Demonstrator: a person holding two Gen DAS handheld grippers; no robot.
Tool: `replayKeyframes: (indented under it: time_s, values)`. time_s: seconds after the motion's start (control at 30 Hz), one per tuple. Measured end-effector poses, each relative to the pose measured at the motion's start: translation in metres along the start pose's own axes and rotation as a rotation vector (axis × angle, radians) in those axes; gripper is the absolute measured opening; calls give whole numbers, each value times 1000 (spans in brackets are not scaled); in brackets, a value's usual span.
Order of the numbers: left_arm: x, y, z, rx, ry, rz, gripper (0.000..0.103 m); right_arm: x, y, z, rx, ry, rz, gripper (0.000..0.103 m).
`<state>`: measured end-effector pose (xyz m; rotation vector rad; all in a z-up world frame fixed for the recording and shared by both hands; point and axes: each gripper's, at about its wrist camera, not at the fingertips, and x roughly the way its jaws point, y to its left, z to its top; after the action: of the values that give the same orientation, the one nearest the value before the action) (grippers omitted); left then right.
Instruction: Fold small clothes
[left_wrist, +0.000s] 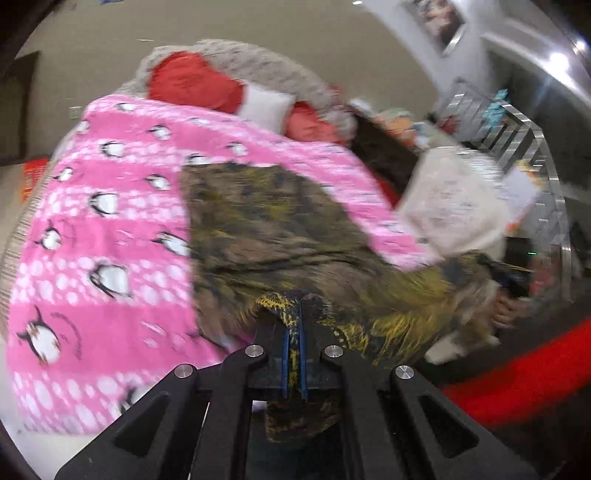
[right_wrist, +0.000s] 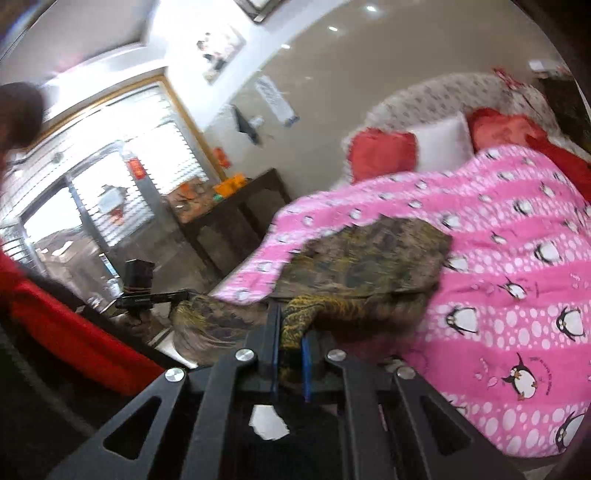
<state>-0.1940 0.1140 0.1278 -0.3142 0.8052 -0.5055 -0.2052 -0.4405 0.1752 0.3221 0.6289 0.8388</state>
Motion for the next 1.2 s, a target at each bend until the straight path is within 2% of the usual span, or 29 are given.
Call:
replayKeyframes:
  time_s: [0.17,0.27,0.37,0.53,0.67,0.87,0.93,1.03,1.13,1.2]
  values:
    - [41,14,48,10,-50,142,0,54,-52,32,48,-18,-120,9]
    - [78,23,83,65,-62,247,0,86,-76,57,43,-16,-205,9]
    - [112,44,109,67,-44,290,0,128,-106,82,47,3,-301,9]
    - [176,83,148,56,16,358,0,192,-153,110,73,53,-401,9]
    - [212,97,155,73,55,410,0,228,-187,113,116,112,-487,9]
    - [256,110,137,115,117,492,0,275,-235,101,200,194,-570,9]
    - [258,111,132,128,83,492,0,286,-242,93,194,210,-587,9]
    - [256,115,131,127,77,471,0,292,-244,92,184,194,-597,9]
    - [247,119,138,107,108,440,0,289,-243,93,188,209,-582,13]
    - [227,115,142,112,91,432,0,276,-237,96,213,220,-569,18]
